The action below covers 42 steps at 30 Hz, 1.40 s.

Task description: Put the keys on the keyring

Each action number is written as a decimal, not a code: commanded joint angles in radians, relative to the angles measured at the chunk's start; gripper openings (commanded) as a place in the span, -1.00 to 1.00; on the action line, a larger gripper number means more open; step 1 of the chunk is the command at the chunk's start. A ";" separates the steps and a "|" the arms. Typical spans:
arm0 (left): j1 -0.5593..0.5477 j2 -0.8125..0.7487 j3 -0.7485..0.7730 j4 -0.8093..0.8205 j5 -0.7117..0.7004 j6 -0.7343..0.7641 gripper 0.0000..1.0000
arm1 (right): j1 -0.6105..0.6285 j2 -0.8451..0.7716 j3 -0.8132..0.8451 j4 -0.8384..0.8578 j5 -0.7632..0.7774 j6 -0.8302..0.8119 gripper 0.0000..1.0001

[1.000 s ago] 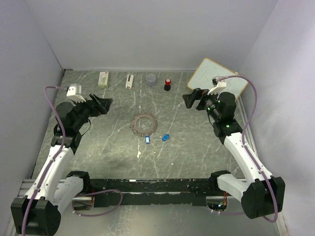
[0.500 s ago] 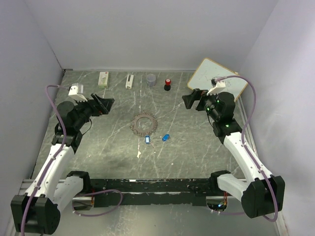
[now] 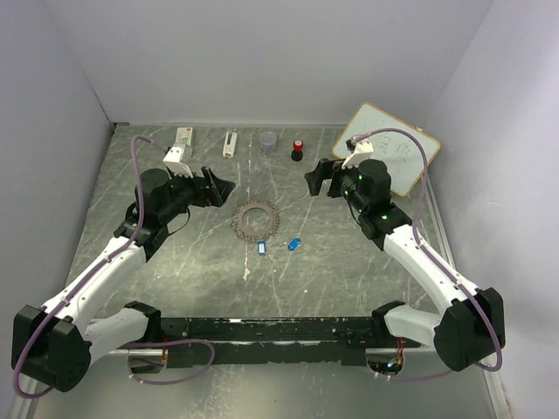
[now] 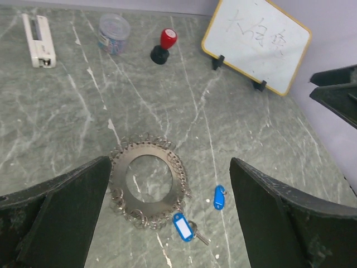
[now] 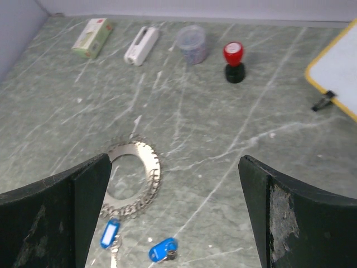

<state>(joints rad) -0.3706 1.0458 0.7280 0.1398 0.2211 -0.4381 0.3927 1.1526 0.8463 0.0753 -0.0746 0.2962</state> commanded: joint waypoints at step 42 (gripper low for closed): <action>-0.007 -0.254 0.055 -0.212 -0.346 0.154 0.99 | -0.192 0.493 -0.744 1.482 0.543 -0.362 1.00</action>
<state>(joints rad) -0.3748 0.8097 0.7433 -0.0544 -0.1143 -0.2855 0.2085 1.6547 0.0975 1.5059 0.4450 -0.0715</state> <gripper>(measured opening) 0.994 0.999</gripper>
